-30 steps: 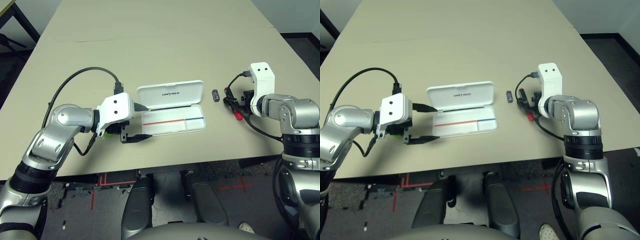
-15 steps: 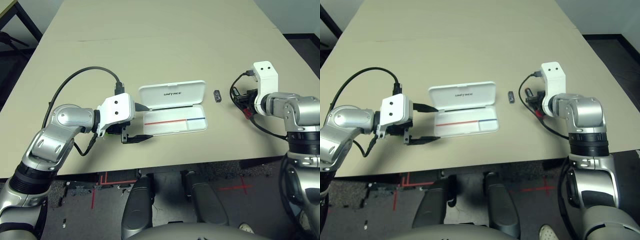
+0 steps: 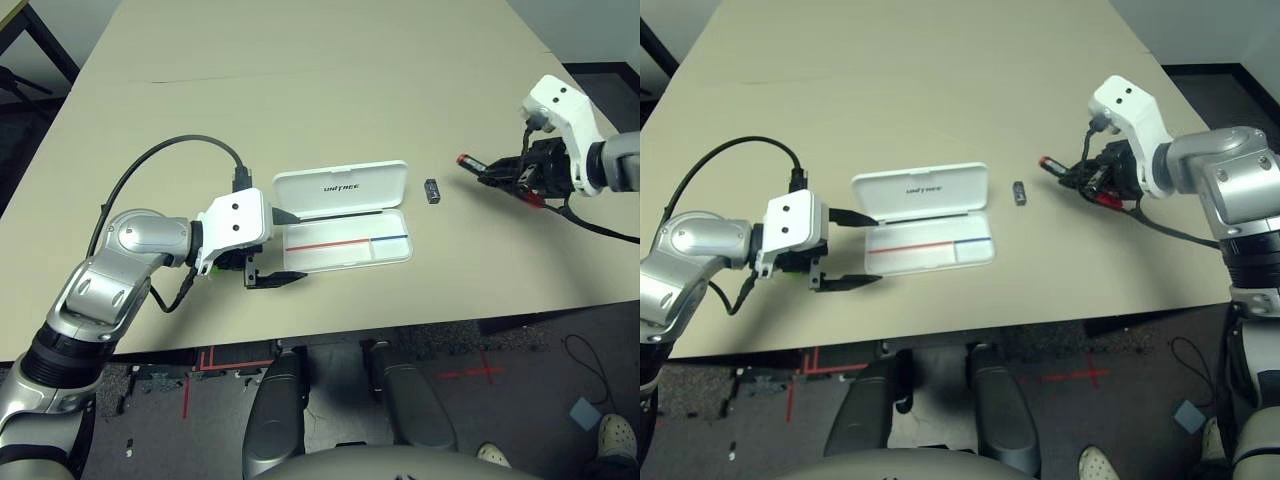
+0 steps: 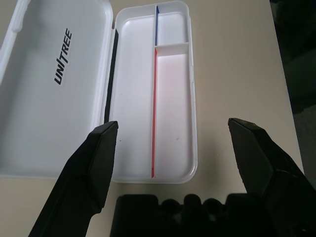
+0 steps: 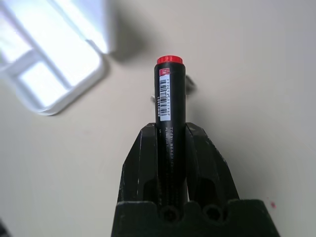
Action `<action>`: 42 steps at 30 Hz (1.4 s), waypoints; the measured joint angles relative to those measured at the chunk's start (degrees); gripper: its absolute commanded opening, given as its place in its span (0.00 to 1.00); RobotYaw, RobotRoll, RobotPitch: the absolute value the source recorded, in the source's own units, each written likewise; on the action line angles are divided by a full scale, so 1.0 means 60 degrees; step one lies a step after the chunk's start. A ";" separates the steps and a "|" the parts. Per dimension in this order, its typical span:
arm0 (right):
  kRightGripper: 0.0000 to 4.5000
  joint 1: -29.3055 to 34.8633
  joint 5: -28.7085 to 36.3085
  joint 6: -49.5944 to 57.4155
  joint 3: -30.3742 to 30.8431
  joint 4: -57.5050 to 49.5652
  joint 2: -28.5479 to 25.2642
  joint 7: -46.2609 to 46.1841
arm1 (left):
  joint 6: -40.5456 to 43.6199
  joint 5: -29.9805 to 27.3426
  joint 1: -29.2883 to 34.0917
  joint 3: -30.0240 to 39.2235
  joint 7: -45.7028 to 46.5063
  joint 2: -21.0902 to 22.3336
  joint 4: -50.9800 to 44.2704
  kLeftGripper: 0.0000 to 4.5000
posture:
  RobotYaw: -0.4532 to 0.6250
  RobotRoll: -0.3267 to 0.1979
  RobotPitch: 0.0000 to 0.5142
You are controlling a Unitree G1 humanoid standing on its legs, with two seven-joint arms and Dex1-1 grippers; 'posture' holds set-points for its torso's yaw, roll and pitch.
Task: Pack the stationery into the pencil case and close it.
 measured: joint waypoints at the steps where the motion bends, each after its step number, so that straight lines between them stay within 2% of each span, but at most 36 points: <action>1: 0.12 -0.0145 -0.0013 -0.0223 0.0155 -0.0022 0.0010 0.0332 | -0.0001 0.0000 -0.0002 0.0000 -0.0002 0.0013 0.0002 1.00 | 0.41 0.62 0.40; 5: 0.12 -0.0605 -0.0202 -0.0721 0.0557 -0.0050 0.0389 0.1066 | -0.0005 0.0001 -0.0013 -0.0007 -0.0009 0.0031 0.0018 1.00 | 0.43 0.62 0.40; 12: 0.12 -0.0888 -0.0462 -0.1267 0.1371 -0.0243 0.1706 0.1724 | -0.0015 0.0007 0.0034 0.0000 -0.0021 0.0344 0.0011 1.00 | 0.45 0.62 0.39; 26: 0.12 -0.1263 -0.1491 -0.2823 0.1779 0.0558 0.3934 0.1021 | -0.0034 0.0006 0.0318 0.0084 0.0002 0.0624 -0.0059 1.00 | 0.48 0.62 0.37; 32: 0.12 -0.1142 -0.1971 -0.3506 0.2089 0.0978 0.4695 0.0652 | -0.0014 0.0006 0.0371 0.0094 0.0047 0.0629 -0.0079 1.00 | 0.49 0.62 0.37; 36: 0.12 -0.0969 -0.2221 -0.3822 0.2157 0.1279 0.4881 0.0492 | 0.0012 0.0005 0.0444 0.0106 0.0106 0.0630 -0.0119 1.00 | 0.49 0.62 0.37; 40: 0.42 -0.0750 -0.2405 -0.4478 0.2132 0.1610 0.5070 0.0070 | 0.0040 0.0004 0.0562 0.0127 0.0128 0.0638 -0.0153 1.00 | 0.49 0.62 0.38; 42: 0.60 -0.0704 -0.2397 -0.4704 0.2070 0.1775 0.5176 -0.0091 | 0.0044 0.0004 0.0582 0.0167 0.0131 0.0638 -0.0153 1.00 | 0.49 0.62 0.38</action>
